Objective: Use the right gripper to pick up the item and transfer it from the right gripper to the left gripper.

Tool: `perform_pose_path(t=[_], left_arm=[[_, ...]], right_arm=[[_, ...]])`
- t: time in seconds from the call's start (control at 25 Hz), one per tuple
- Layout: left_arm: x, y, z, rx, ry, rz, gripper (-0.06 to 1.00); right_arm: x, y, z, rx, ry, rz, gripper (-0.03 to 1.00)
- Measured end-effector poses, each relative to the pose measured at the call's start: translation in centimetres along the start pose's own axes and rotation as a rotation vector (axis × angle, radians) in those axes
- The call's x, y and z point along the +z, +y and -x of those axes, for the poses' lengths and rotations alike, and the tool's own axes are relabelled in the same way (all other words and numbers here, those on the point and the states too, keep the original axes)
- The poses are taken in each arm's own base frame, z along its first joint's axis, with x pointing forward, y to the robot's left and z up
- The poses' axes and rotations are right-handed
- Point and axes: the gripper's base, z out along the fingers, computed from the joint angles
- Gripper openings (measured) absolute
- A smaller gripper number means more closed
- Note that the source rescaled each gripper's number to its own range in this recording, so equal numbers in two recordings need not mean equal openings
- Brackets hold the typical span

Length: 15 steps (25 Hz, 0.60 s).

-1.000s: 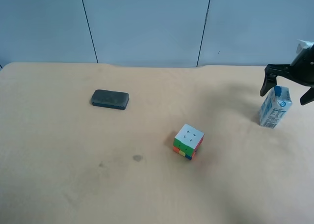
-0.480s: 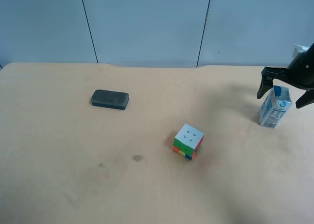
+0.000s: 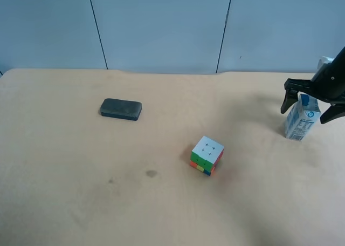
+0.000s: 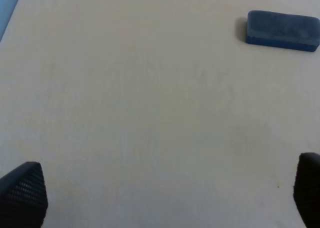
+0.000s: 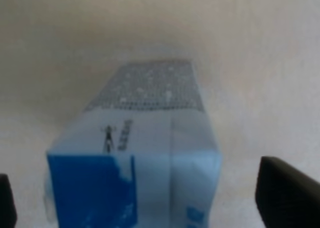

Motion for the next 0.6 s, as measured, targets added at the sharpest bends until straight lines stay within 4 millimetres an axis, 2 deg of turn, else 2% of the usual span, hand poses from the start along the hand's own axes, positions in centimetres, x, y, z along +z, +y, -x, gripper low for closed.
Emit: perform_pose_path(t=[0.16,0.6], left_arm=[[0.0,0.0,0.0,0.0,0.0,0.0,1.0],[0.0,0.01,0.0,0.0,0.0,0.001,1.0]], right_arm=[[0.0,0.01,-0.04,0.0,0.004,0.001,0.84],[-0.82,0.11,-0.07,-0.002,-0.015,0.005,0.69]])
